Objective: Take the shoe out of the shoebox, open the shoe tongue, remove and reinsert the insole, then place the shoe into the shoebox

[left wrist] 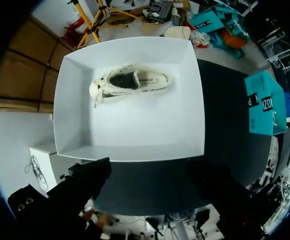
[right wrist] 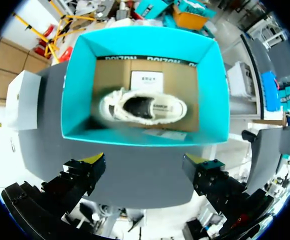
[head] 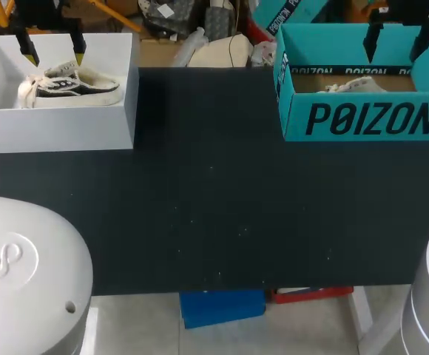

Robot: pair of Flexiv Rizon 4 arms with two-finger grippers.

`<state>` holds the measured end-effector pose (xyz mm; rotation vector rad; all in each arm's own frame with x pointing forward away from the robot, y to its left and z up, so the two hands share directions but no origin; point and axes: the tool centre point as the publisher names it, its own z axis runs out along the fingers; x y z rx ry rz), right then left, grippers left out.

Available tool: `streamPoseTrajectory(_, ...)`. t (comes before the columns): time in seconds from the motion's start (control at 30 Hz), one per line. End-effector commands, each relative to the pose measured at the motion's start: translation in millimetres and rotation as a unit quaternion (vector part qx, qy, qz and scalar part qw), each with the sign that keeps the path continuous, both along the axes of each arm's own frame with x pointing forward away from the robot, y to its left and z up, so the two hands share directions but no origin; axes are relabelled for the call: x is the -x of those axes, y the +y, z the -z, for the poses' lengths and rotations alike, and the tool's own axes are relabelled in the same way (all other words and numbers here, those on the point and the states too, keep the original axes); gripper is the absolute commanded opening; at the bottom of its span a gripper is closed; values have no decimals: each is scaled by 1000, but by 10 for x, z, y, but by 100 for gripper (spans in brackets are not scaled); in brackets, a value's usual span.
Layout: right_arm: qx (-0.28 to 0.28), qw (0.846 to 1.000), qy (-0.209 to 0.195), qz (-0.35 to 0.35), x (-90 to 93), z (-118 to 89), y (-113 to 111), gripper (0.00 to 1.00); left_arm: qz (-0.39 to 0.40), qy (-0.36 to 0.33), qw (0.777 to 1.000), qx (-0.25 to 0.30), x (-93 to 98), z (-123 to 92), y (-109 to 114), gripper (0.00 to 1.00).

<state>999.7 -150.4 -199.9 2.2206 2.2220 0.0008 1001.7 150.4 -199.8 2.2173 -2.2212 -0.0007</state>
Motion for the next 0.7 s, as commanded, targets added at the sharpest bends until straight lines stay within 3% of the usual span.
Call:
streamPoseTrajectory(0.03,0,1000,0,0,0,0,0,100,81,-10,997,-12,27,-3,-12,100)
streamPoseTrajectory(0.07,0,1000,0,0,0,0,0,100,159,-30,986,-25,70,-1,-12,100)
streamPoseTrajectory(0.13,0,1000,0,0,0,0,0,100,320,-100,939,-73,173,30,45,100)
streamPoseTrajectory(0.2,0,1000,0,0,0,0,0,100,354,-156,908,-161,82,86,100,100)
streamPoseTrajectory(0.7,0,1000,0,0,0,0,0,100,354,-156,908,-161,82,86,100,100)
